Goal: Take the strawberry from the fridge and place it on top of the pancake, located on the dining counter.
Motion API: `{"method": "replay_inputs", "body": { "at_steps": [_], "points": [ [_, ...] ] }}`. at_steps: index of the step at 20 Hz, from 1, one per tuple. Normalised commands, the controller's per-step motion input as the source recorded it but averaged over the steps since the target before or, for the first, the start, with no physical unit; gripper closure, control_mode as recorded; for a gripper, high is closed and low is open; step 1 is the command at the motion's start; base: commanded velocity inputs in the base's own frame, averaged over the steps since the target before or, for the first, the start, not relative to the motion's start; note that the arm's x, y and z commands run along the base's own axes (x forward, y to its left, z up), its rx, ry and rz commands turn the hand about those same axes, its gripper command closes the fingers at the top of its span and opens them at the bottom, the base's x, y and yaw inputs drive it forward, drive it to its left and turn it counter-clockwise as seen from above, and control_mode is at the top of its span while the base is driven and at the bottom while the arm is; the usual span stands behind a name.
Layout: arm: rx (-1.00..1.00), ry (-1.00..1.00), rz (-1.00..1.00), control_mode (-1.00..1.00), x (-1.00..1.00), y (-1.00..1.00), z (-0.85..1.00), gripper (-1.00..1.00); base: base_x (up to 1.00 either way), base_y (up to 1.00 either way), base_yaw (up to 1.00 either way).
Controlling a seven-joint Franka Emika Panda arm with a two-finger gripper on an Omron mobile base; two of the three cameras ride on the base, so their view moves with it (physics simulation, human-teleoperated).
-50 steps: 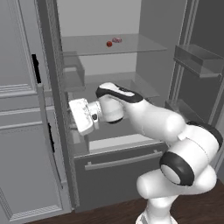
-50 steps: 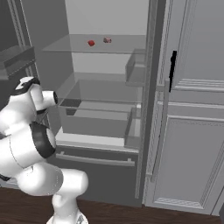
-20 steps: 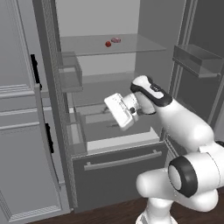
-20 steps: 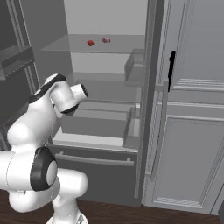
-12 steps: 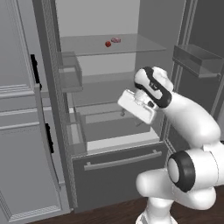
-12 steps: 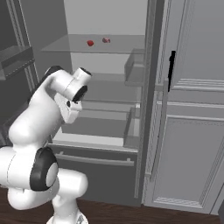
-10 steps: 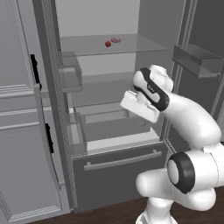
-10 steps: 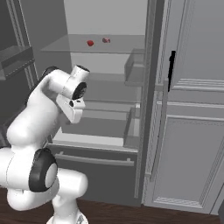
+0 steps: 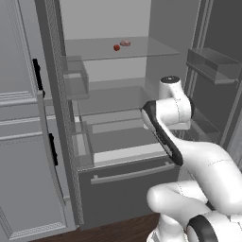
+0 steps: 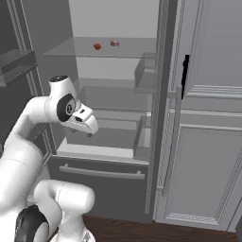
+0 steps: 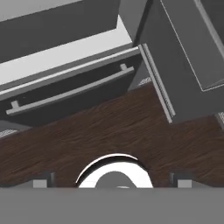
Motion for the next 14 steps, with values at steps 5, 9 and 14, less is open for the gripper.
{"method": "replay_inputs", "body": {
  "at_steps": [5,9,14],
  "points": [
    [-0.13,-0.18,0.28,-1.0,-0.66,-0.07,0.6,-1.0,0.0,0.0,0.0],
    [-0.01,0.07,0.22,-1.0,-0.45,0.0,0.72,-1.0,0.0,0.0,0.0],
    [0.06,0.23,0.25,-1.0,-0.14,0.0,0.24,-1.0,0.0,0.0,0.0]
  ]
}}
